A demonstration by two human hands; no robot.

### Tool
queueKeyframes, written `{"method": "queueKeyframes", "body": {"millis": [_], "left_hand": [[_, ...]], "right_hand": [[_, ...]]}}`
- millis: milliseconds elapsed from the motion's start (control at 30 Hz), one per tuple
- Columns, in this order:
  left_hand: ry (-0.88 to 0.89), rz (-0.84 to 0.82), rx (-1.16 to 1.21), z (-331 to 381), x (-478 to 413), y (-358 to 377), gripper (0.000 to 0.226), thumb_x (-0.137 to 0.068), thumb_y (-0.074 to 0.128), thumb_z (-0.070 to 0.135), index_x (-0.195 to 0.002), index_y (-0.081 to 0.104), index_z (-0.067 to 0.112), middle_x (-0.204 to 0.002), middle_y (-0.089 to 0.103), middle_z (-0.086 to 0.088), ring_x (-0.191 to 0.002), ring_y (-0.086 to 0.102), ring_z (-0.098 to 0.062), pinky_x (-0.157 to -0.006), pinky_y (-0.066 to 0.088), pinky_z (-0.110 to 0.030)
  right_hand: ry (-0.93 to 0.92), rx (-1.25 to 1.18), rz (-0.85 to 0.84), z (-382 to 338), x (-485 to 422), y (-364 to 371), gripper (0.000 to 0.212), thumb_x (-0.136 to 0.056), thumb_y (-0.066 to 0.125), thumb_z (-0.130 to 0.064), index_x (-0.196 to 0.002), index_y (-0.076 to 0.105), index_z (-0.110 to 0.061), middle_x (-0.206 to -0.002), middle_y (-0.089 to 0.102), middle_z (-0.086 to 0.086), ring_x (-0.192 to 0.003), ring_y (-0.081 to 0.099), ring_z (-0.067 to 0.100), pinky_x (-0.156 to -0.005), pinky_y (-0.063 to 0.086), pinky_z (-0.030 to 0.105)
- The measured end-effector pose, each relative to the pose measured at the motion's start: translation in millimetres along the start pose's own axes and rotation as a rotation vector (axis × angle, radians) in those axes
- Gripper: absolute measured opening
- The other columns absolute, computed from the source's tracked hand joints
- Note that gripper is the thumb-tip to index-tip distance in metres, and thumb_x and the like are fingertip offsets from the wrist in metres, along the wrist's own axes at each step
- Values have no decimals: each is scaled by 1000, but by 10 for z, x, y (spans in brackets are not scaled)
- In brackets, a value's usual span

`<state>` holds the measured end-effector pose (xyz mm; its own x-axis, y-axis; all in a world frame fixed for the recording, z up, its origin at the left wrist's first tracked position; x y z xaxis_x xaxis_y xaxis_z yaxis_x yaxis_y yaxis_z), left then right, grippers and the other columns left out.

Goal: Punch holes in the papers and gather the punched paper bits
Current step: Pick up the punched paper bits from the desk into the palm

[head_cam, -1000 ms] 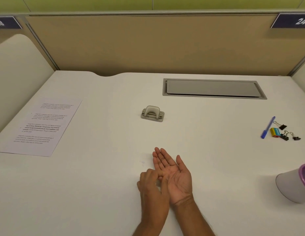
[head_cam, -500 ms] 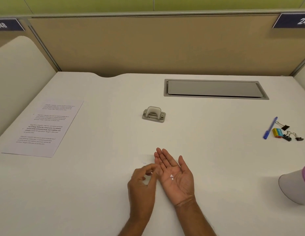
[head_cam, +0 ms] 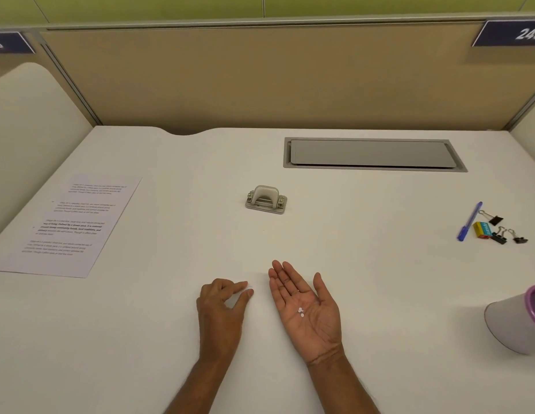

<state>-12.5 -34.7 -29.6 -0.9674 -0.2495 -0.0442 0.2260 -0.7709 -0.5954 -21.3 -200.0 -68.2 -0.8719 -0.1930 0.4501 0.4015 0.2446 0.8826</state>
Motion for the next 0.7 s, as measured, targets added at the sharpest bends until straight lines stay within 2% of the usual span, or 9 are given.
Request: {"method": "queueKeyframes", "body": {"millis": [67,200,333,500,567,633,700], "left_hand": [[6,32,-13,10,5,16,11,-81,80,20,-91,78,22,-87,64,13,-95,54,-8,-92,45,-37],[61,38,-77,51,6,35,6,-82,78,16,-83,76,22,-83,64,14,-92,53,-9,-88,32,-25],[134,33,-200,69,3,66,8,-86,73,14,-83,73,21,-81,61,13,-89,51,-12,-83,29,-29],[165,47,-402,168,49,185,18,-88,64,1,-77,62,15,-80,58,-1,-81,51,-25,-72,34,-38],[108,28,-380,171,50,183,18,-91,60,0,-79,61,14,-84,58,-2,-85,51,-26,-76,32,-36],[28,10,-250,183,104,139,20,-93,56,1,-81,59,16,-88,58,0,-90,50,-24,-79,30,-33],[36,6,-103,315,256,97,20,-93,57,1,-83,59,19,-88,58,5,-90,50,-19,-80,32,-30]], "right_hand": [[0,6,5,3,-2,-5,62,-104,40,-41,-135,52,11,-148,47,27,-137,47,39,-120,29,46],[4,2,9,8,-5,-5,62,-104,40,-41,-134,53,12,-148,47,28,-137,47,39,-121,27,46],[-14,20,16,10,-8,4,62,-104,40,-41,-134,53,11,-147,48,28,-137,48,39,-120,28,46],[-18,40,19,13,-11,5,61,-103,42,-41,-135,53,11,-148,47,27,-137,47,39,-120,29,46],[-20,46,17,12,-15,1,62,-103,42,-41,-135,52,11,-148,47,27,-138,46,40,-121,28,46],[-21,56,12,15,-13,-5,63,-103,42,-42,-136,51,11,-149,46,28,-138,46,40,-122,26,46],[-15,57,6,18,-18,-4,64,-103,42,-43,-137,51,10,-149,45,27,-139,44,39,-122,25,46]]}}
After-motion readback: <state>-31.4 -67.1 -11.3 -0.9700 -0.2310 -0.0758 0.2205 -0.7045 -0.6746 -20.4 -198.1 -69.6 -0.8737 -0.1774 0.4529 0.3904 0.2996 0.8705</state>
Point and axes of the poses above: each hand's wrist, its own x-axis away from the middle knuckle, its own y-axis out of the palm, z = x × y, the point moved 4 cm from there along -x, towards the middle knuckle
